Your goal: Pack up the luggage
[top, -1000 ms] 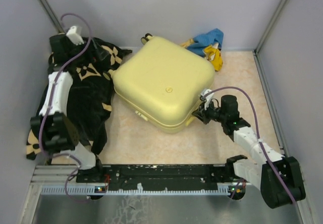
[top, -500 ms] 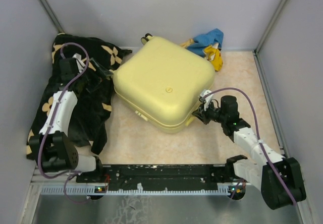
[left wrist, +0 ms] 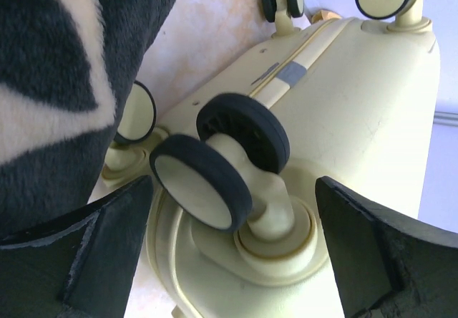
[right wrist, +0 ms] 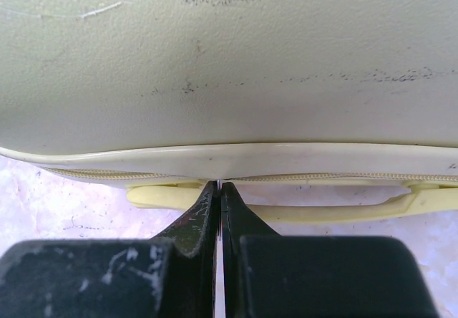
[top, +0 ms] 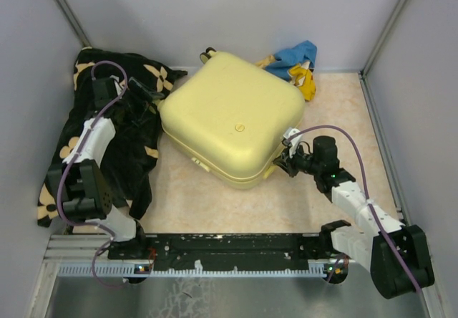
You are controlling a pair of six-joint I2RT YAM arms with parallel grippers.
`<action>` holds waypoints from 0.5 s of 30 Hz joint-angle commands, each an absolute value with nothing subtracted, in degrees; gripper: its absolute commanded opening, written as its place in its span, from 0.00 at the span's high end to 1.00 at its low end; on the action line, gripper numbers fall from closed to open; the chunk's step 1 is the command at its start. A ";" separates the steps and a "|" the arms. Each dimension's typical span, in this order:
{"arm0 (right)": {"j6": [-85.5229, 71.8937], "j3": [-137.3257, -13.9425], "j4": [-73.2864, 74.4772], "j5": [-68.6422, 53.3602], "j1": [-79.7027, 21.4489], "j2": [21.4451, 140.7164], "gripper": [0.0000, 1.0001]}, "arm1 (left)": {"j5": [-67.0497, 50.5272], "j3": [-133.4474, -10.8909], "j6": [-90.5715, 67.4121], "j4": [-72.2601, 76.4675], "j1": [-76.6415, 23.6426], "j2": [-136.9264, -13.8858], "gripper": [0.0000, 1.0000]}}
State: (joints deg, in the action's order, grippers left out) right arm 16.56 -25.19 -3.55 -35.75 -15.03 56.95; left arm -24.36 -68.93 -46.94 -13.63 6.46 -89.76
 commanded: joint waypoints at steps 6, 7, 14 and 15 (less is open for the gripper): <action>17.22 -28.65 -5.07 -34.82 -16.79 56.00 1.00 | -25.99 -73.22 -53.18 -5.24 5.14 -94.61 0.00; 17.22 -28.74 -5.09 -34.73 -16.86 56.21 1.00 | -26.17 -73.58 -53.64 -4.82 4.96 -94.99 0.02; 17.29 -29.18 -5.10 -34.21 -17.24 56.95 1.00 | -28.48 -75.22 -57.25 -0.82 3.14 -97.94 0.14; 17.33 -29.19 -5.10 -34.13 -17.29 56.99 1.00 | -28.81 -75.37 -57.44 -0.45 3.02 -98.25 0.16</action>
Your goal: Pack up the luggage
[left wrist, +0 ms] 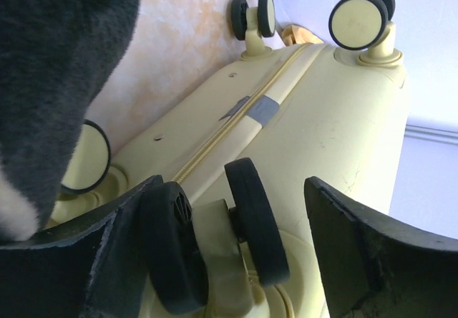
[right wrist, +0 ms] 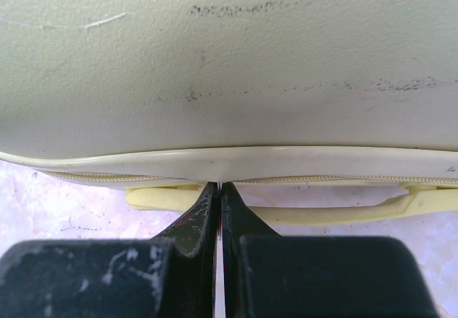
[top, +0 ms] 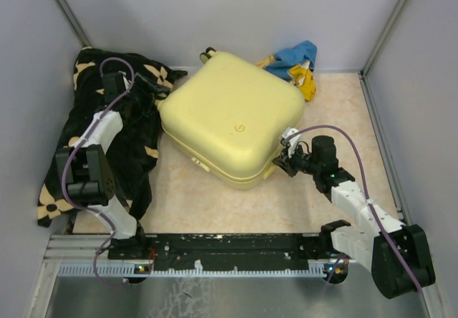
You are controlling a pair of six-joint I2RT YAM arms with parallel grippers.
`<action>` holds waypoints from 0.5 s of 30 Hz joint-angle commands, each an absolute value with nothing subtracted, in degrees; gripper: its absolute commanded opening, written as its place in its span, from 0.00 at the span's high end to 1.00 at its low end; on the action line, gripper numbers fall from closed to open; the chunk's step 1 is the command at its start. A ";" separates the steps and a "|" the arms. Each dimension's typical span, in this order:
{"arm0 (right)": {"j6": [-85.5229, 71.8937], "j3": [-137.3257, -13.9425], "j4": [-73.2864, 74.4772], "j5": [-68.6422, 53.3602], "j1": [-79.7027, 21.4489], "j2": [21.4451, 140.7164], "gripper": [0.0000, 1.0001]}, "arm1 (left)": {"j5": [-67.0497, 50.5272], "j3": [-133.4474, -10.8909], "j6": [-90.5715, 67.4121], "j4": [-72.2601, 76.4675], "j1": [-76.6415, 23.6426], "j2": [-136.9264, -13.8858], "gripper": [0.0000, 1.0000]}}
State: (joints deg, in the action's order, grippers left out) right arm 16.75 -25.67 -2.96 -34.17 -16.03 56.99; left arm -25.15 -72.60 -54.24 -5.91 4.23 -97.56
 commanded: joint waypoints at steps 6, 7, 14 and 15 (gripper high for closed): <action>17.26 -29.35 -5.72 -32.95 -17.73 57.04 1.00 | -29.53 -74.95 -56.47 -0.76 2.99 -97.68 0.33; 17.15 -29.36 -5.98 -32.60 -17.74 57.03 1.00 | -29.72 -74.46 -55.87 -0.83 2.99 -97.22 0.38; 17.44 -28.59 -6.22 -28.58 -17.75 55.54 1.00 | -25.15 -73.54 -46.03 -10.01 3.80 -95.52 0.79; 17.84 -28.38 -5.82 -27.84 -17.63 54.97 1.00 | -24.70 -73.76 -44.46 -11.46 4.09 -95.54 0.84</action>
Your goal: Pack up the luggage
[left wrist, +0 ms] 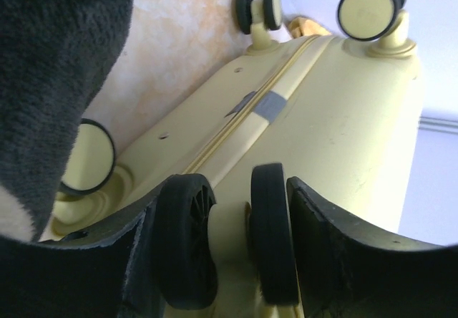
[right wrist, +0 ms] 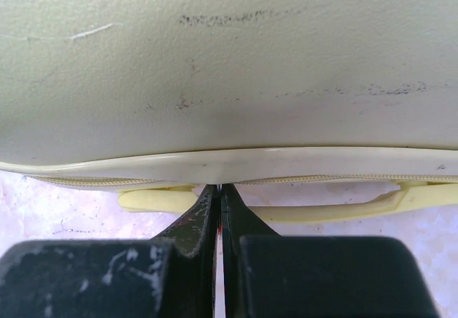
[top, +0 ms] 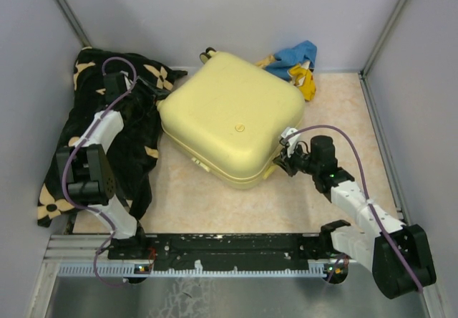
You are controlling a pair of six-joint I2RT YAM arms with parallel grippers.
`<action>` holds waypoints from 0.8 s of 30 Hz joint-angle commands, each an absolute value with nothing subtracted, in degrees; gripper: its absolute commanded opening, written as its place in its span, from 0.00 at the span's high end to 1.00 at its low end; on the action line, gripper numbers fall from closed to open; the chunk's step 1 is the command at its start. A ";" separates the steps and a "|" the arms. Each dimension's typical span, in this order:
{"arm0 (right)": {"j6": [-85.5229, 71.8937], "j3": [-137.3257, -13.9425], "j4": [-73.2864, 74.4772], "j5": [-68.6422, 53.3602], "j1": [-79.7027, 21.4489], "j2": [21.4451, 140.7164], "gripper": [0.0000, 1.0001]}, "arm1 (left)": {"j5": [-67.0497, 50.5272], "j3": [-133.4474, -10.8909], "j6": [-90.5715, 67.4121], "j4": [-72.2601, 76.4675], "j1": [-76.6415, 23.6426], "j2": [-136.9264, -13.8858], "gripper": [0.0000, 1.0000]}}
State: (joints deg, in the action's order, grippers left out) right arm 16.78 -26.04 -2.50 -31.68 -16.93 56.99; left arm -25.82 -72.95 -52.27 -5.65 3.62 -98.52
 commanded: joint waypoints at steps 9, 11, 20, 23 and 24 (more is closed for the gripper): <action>20.64 -27.99 -3.48 -28.66 -7.45 52.15 1.00 | -22.52 -78.51 -30.82 -19.85 5.21 -99.10 1.00; 21.74 -28.23 -4.72 -28.74 -5.12 52.68 1.00 | -22.61 -79.15 -28.80 -20.13 5.26 -99.90 1.00; 22.83 -34.63 -12.01 -32.85 5.14 64.31 1.00 | -22.48 -86.13 -19.43 -23.03 5.22 -106.03 1.00; 22.84 -37.87 -14.00 -34.96 7.95 68.96 1.00 | -22.64 -88.72 -16.71 -23.92 5.25 -107.86 1.00; 22.99 -39.02 -14.47 -35.72 8.90 70.58 1.00 | -22.69 -89.51 -15.83 -24.18 5.25 -108.59 1.00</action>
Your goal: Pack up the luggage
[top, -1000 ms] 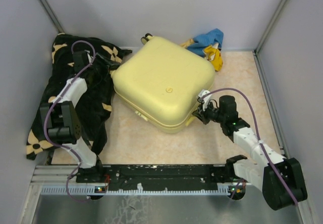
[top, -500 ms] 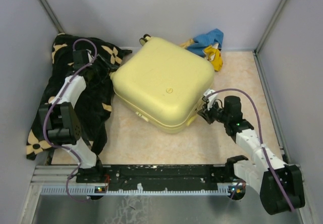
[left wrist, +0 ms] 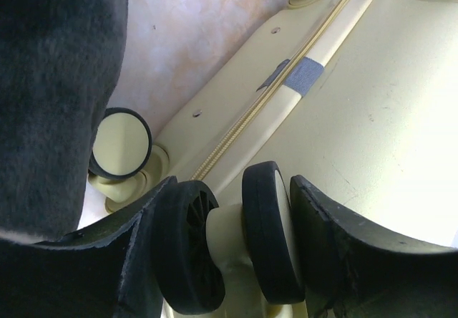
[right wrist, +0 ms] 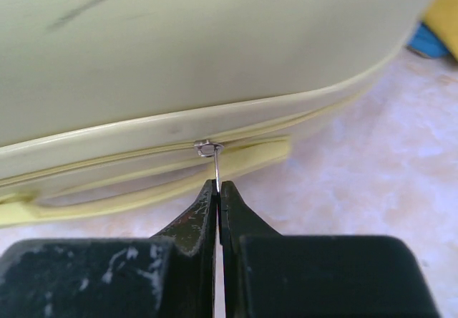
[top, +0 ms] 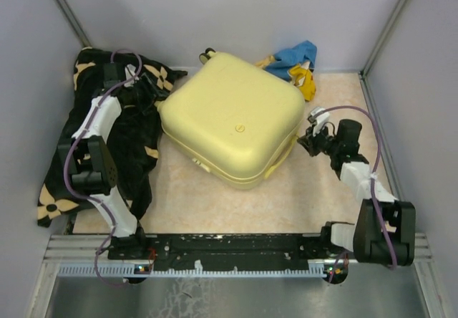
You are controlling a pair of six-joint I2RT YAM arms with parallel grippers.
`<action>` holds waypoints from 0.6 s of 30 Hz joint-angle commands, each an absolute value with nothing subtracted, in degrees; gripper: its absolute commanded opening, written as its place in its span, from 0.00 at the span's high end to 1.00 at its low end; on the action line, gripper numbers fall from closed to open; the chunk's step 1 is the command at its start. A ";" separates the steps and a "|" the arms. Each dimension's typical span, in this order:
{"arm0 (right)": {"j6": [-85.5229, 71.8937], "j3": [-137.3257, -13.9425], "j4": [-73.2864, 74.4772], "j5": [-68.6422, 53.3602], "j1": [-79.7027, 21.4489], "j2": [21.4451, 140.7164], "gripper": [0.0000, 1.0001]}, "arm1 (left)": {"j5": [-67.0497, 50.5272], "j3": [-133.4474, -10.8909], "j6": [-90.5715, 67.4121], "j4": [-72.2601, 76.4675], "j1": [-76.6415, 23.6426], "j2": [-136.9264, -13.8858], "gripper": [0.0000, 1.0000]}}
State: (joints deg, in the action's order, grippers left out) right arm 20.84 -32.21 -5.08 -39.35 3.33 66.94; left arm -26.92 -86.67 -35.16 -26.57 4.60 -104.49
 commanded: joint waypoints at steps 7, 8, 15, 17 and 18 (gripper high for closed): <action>27.80 -47.35 -16.96 -41.84 15.63 82.02 1.00 | -27.72 -94.07 -9.24 -24.66 5.19 -112.22 1.00; 28.61 -49.04 -16.84 -42.85 16.57 83.98 1.00 | -28.69 -94.53 -8.37 -24.32 5.22 -112.79 1.00; 35.12 -62.87 -13.36 -51.64 18.31 97.38 1.00 | -34.88 -103.98 0.21 -29.70 5.20 -120.43 1.00; 39.24 -66.97 -9.97 -54.07 17.10 100.04 1.00 | -37.06 -107.16 1.92 -31.80 5.23 -122.69 1.00; 40.14 -68.49 -9.63 -55.31 16.60 101.43 1.00 | -38.12 -108.86 2.54 -32.42 5.19 -123.77 1.00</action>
State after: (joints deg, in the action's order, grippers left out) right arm 31.29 -58.76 -4.45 -56.27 14.92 98.19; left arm -37.89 -104.44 -18.81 -33.74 4.91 -117.43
